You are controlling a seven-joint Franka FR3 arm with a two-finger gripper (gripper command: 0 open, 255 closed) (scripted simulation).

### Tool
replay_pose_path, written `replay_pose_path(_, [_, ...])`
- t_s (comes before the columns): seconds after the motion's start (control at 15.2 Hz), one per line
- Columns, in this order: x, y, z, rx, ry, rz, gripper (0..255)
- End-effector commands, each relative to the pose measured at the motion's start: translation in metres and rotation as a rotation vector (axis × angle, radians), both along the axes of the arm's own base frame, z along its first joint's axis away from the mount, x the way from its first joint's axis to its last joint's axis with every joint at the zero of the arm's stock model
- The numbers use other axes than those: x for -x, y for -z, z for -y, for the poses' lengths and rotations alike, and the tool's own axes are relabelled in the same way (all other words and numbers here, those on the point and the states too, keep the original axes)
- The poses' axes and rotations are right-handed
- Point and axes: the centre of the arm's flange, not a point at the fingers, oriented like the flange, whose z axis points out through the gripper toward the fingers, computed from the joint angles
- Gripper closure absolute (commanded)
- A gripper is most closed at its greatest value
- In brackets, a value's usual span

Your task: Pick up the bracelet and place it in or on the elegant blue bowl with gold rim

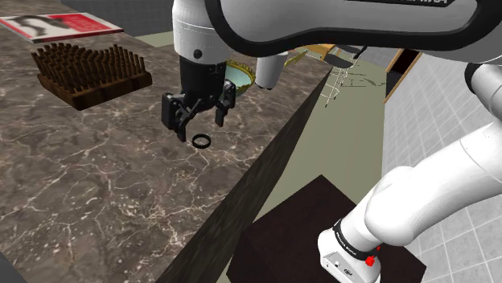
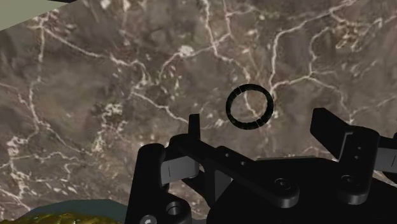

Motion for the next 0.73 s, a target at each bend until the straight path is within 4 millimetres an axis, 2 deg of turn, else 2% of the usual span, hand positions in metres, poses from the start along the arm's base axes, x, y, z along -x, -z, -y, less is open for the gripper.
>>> replay_pose_path(0.0, [0.0008, 0.0113, -0.0007, 0.000, 0.000, 0.000, 0])
replay_pose_path(0.13, [0.0009, 0.0196, -0.0007, 0.000, 0.000, 0.000, 0])
replay_pose_path(0.66, [0.0009, 0.0195, -0.0007, 0.000, 0.000, 0.000, 0])
